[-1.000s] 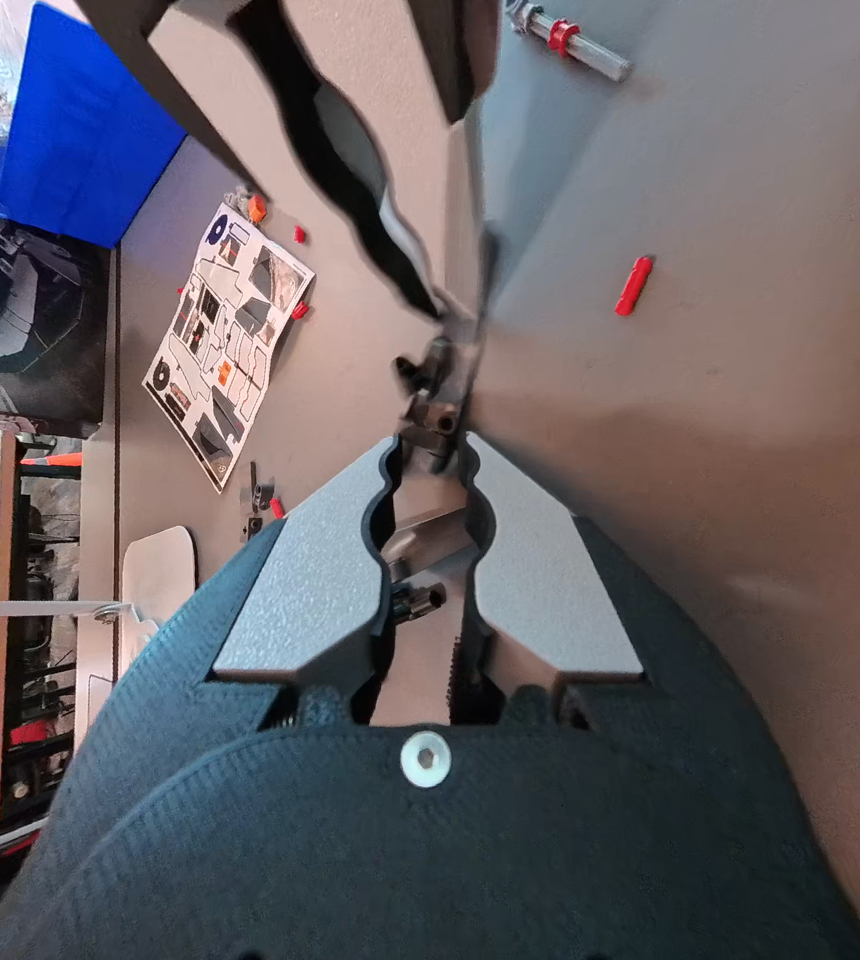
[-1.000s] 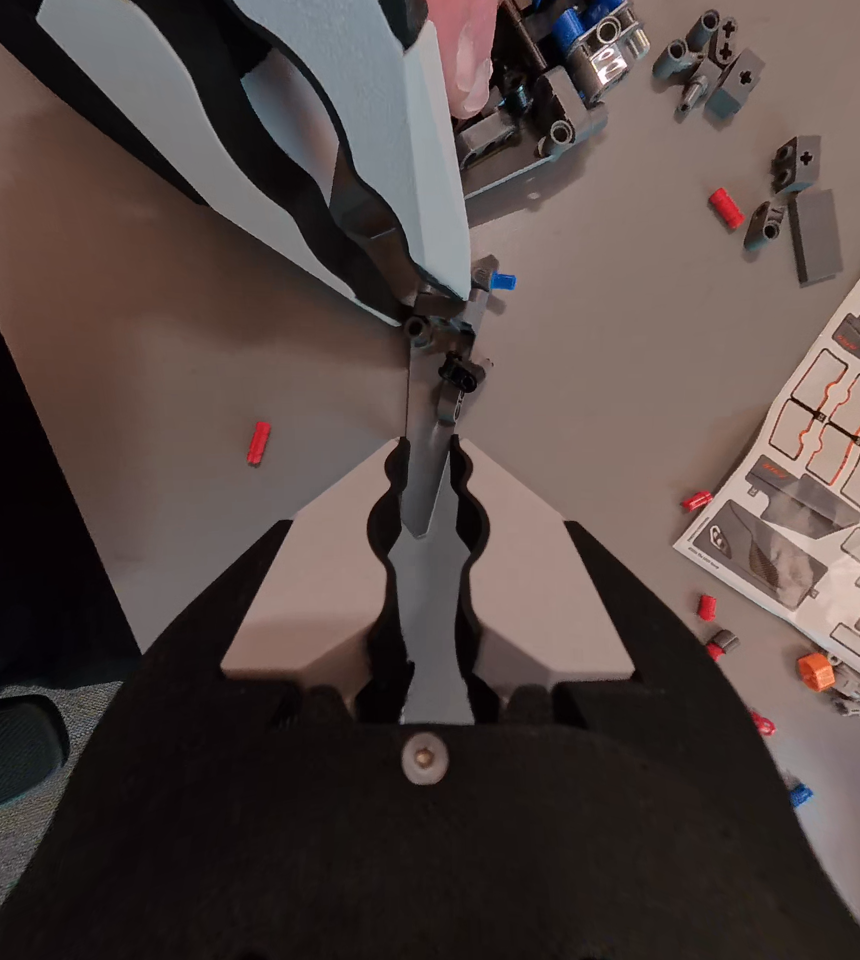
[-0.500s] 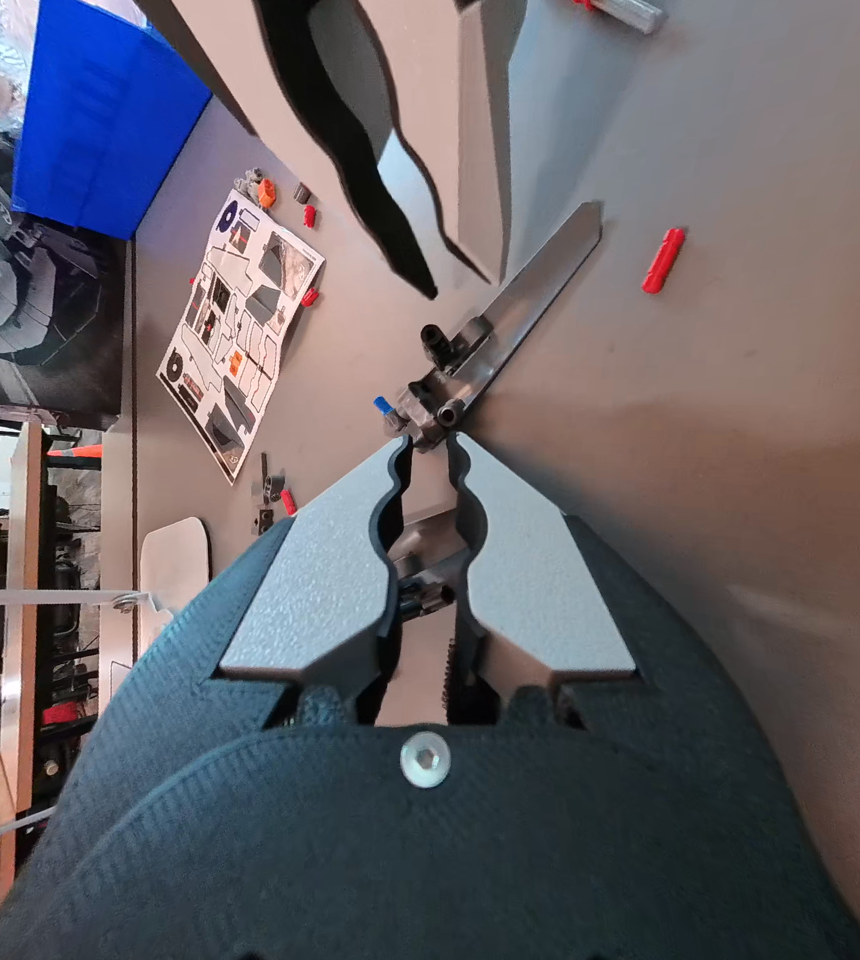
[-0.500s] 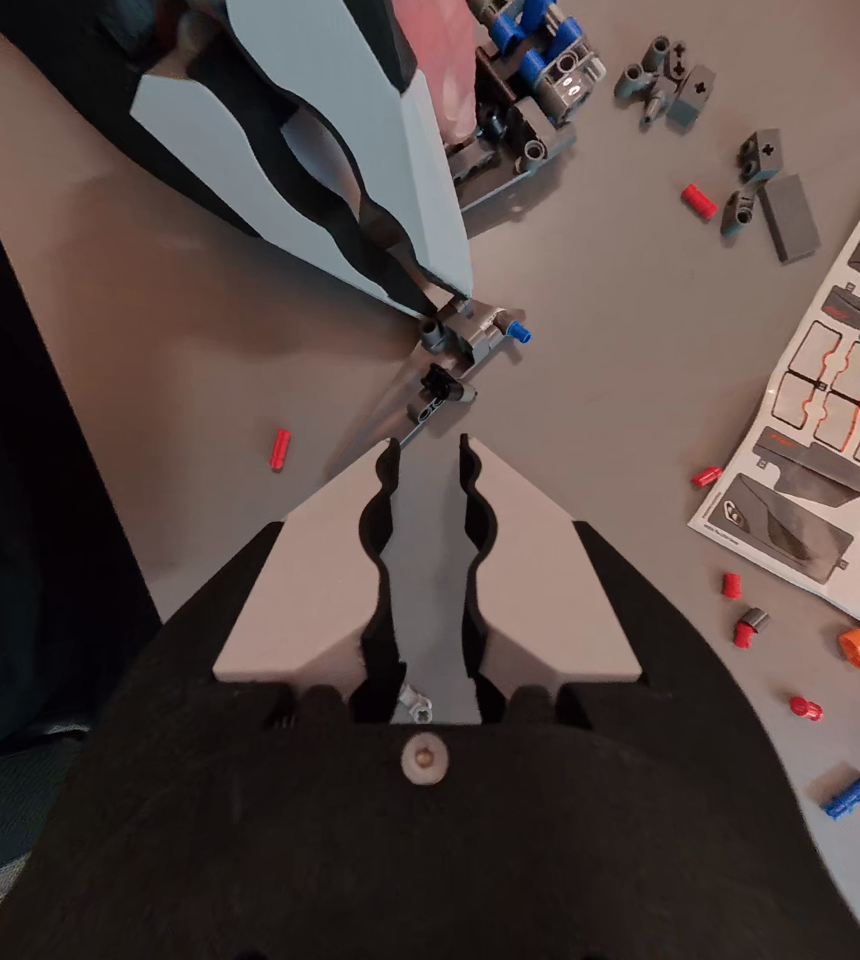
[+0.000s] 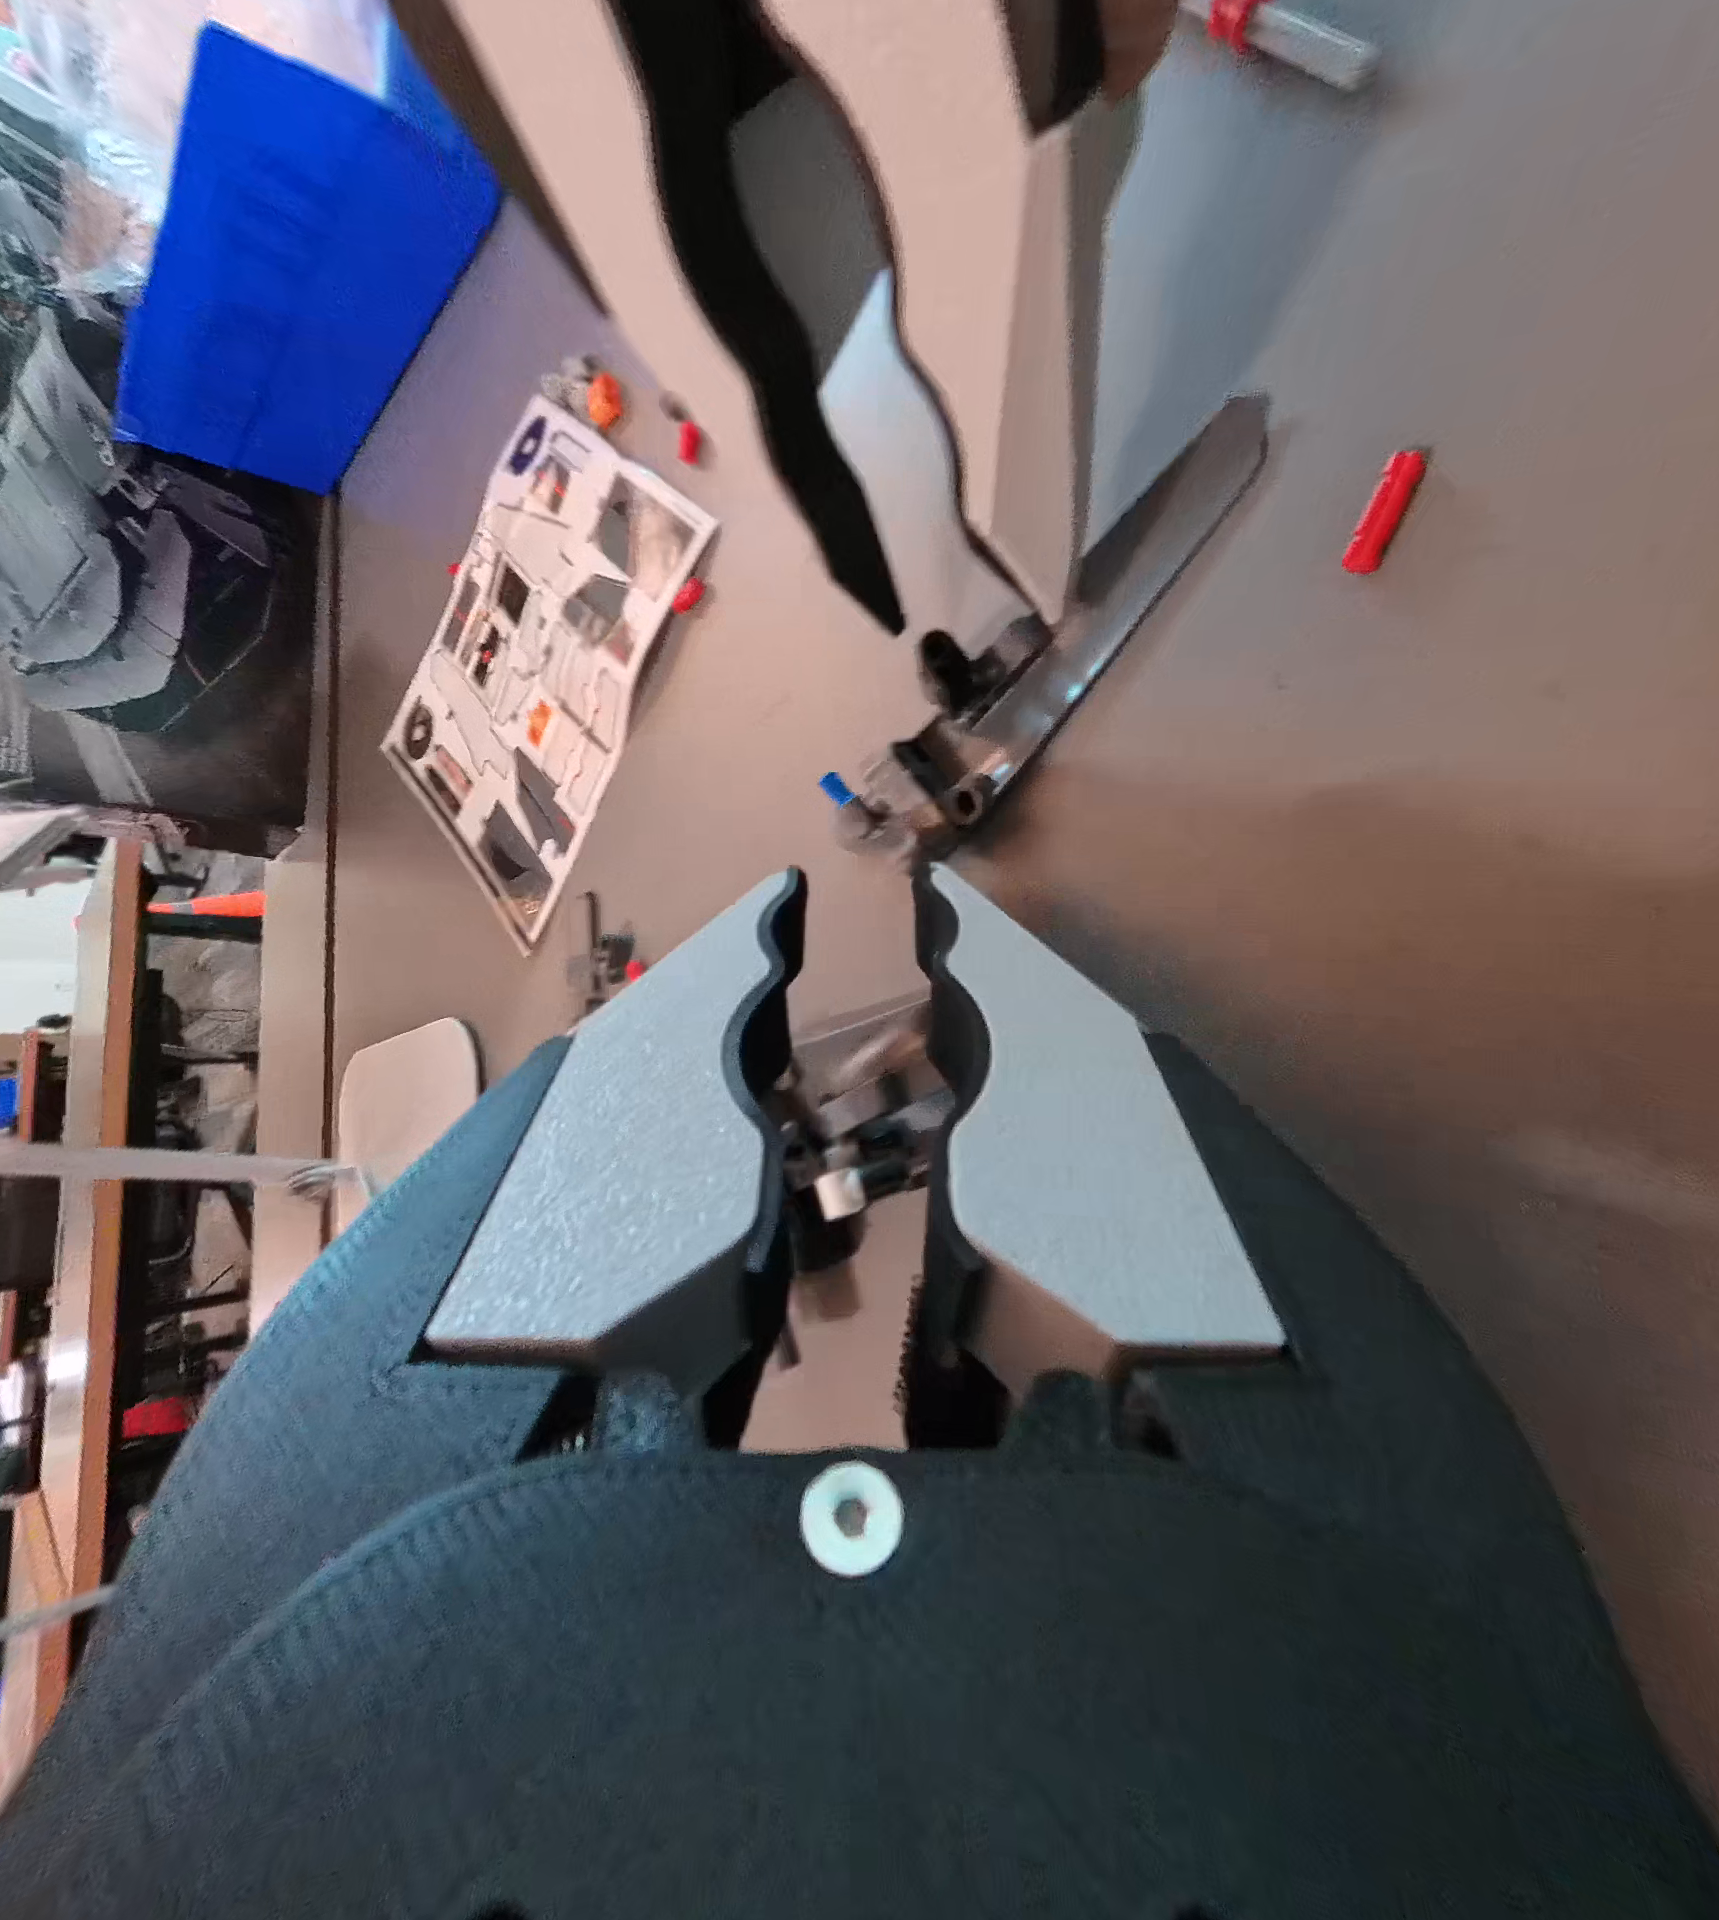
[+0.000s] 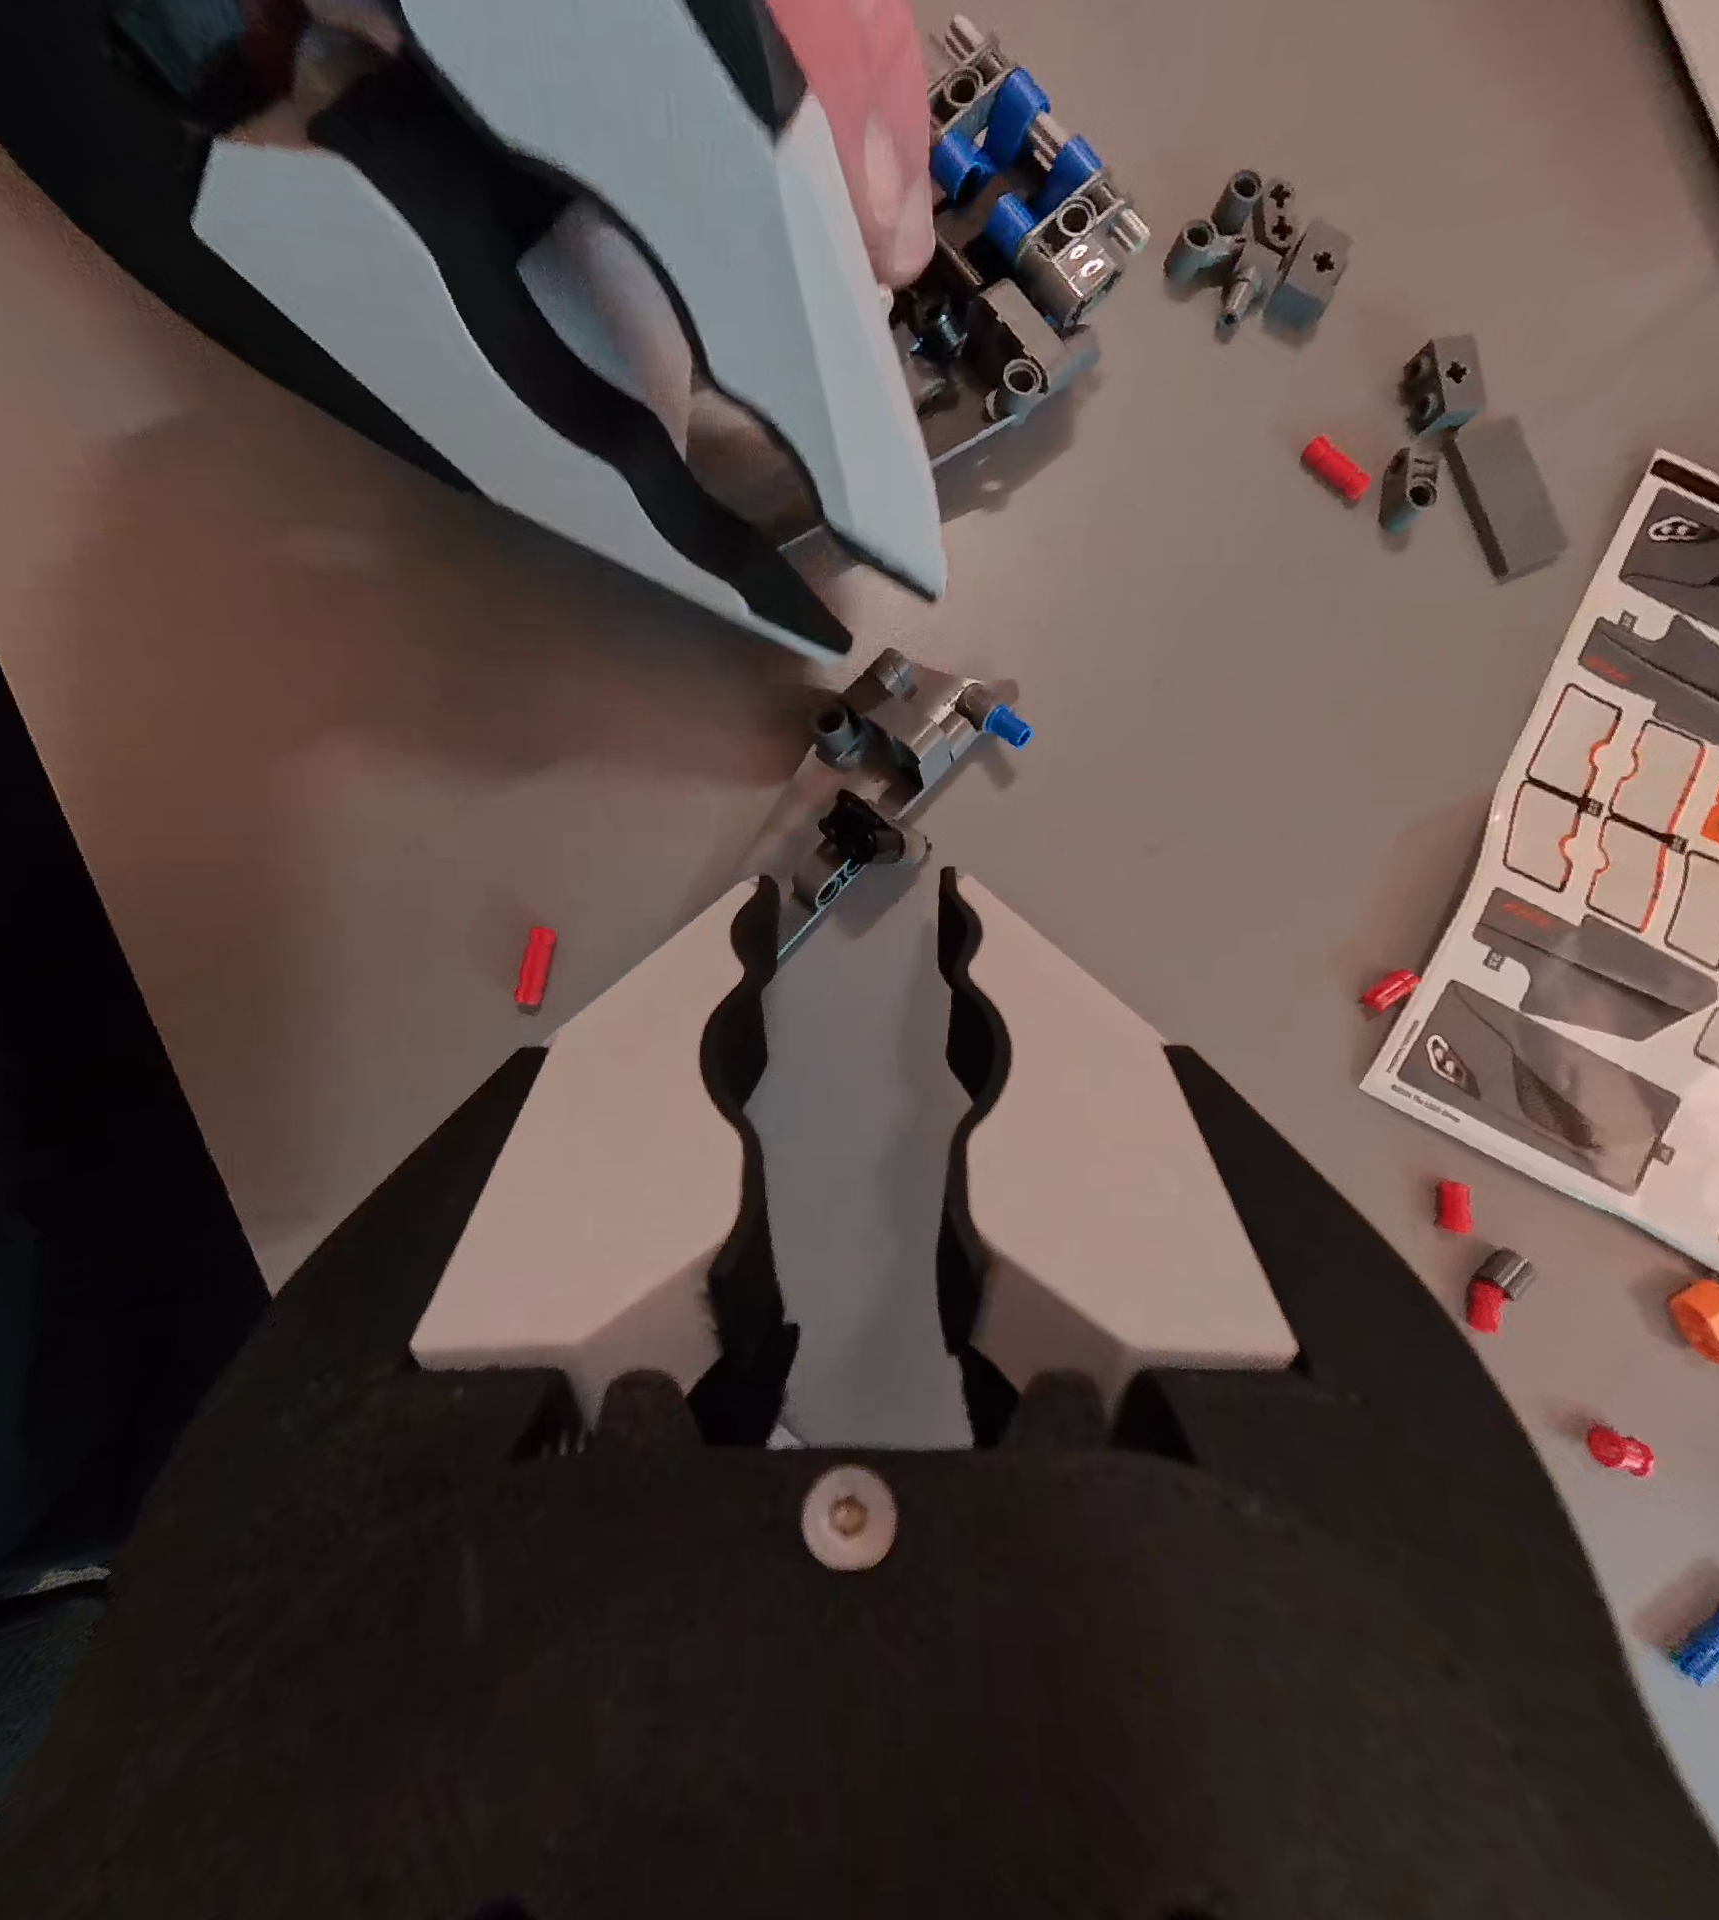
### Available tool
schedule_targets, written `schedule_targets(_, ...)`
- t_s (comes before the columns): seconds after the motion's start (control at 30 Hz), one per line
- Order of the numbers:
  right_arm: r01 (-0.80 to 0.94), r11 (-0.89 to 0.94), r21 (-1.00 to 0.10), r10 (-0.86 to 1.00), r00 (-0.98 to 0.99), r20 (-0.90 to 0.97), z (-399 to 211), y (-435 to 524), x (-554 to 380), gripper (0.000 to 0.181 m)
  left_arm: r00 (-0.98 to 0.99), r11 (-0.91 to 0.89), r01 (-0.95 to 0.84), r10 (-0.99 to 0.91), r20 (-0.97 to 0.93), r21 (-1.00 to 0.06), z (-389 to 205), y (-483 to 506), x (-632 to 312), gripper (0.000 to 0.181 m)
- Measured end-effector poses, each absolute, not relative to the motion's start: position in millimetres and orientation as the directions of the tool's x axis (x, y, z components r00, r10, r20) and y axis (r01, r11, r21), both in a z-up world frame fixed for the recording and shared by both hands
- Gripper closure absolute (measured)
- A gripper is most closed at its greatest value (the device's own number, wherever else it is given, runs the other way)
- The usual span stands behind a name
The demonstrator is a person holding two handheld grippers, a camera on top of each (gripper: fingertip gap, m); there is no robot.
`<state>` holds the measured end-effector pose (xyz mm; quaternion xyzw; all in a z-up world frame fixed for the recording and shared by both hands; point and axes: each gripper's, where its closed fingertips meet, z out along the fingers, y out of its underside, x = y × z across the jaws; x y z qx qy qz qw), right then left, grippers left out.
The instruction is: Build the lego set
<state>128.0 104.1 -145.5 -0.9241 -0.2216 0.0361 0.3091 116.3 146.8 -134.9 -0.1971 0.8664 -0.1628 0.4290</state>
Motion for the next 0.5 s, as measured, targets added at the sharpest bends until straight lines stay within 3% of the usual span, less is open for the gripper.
schedule_targets(0.17,0.34,-0.71,-0.617,0.407,0.913,0.034,-137,96,128,0.153,-0.48,0.82,-0.202,-0.559,-0.677,-0.535,-95,171,112,0.155)
schedule_targets(0.37,0.31,-0.748,-0.588,0.374,0.927,0.013,-149,92,117,0.146,-0.499,0.837,-0.221,-0.538,-0.679,-0.501,-104,174,111,0.156)
schedule_targets(0.5,0.281,-0.763,-0.582,0.328,0.944,0.025,-156,96,116,0.15,-0.551,0.854,-0.217,-0.507,-0.663,-0.473,-124,160,111,0.157)
